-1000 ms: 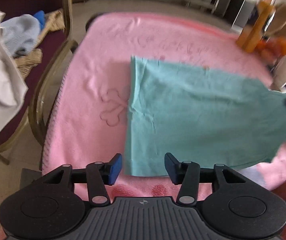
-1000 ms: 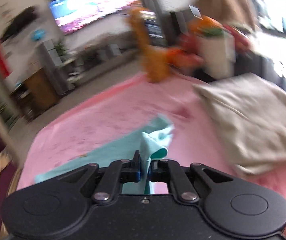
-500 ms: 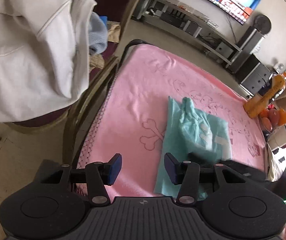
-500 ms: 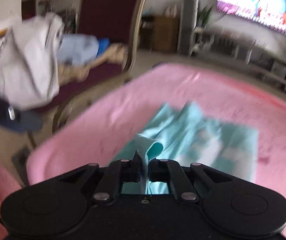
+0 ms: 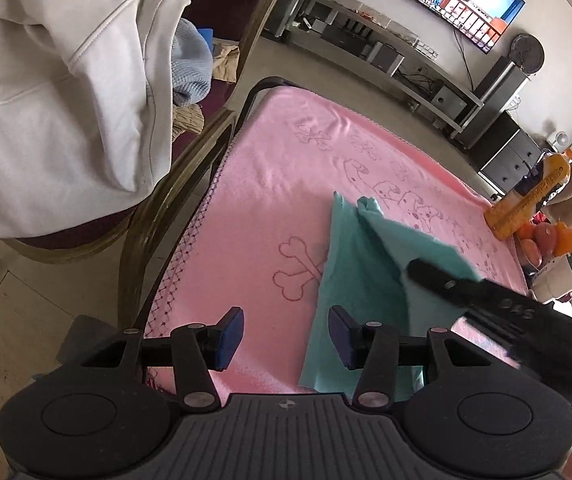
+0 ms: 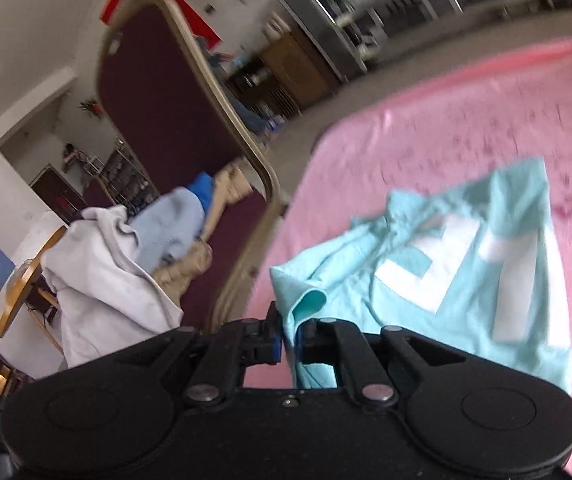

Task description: Fold clothes

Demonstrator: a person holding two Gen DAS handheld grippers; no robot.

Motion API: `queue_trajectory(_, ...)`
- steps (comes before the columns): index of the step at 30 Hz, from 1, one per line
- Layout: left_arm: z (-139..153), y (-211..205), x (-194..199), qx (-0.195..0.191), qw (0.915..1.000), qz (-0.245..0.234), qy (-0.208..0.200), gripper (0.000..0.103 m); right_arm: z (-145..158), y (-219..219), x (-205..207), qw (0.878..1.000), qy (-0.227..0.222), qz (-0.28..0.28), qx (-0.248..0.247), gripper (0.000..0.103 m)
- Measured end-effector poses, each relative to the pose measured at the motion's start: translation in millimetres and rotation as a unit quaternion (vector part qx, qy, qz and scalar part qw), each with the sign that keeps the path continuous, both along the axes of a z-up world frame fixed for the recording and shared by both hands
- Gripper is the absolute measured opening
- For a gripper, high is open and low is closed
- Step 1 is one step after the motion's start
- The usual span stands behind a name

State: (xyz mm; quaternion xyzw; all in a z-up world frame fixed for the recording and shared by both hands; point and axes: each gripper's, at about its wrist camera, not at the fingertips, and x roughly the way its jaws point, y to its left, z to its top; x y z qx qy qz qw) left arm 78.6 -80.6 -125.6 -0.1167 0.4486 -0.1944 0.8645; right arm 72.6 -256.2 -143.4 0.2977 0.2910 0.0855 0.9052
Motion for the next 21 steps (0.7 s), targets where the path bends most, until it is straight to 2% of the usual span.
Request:
queue_trajectory(3, 0, 0, -1, 0.003, 1.0000, 0.001, -0.002, 0.047, 9, 9, -9, 0.999, -0.025, 0.009, -0.025, 0.007)
queue_trajectory(6, 0, 0, -1, 0.007, 1.0000, 0.003, -0.003, 0.047, 10, 23, -9, 0.998, -0.031, 0.037, -0.049, 0.007)
queue_trajectory(11, 0, -2, -1, 0.016, 0.9998, 0.007, -0.001, 0.047, -9, 39, 7, 0.992, 0.035, 0.082, -0.090, 0.007)
queue_trajectory(14, 0, -2, -1, 0.019, 0.9998, 0.010, -0.001, 0.047, -20, 40, 12, 0.984, 0.076, 0.140, -0.082, 0.020)
queue_trajectory(15, 0, -2, -1, 0.018, 0.9998, 0.011, 0.000, 0.047, -22, 41, 12, 0.980, 0.084, 0.163, -0.078, 0.032)
queue_trajectory(16, 0, -2, -1, 0.019, 0.9997, 0.013, 0.000, 0.047, -22, 40, 10, 0.977, 0.090, 0.178, -0.071, 0.035)
queue_trajectory(19, -1, -3, 0, 0.025, 0.9996, 0.014, 0.002, 0.047, -11, 24, -4, 0.976, 0.101, 0.185, -0.053, 0.036)
queue_trajectory(21, -1, -7, 1, 0.033, 0.9994, 0.012, 0.003, 0.047, -1, 3, -20, 0.979, 0.109, 0.166, -0.051, 0.037)
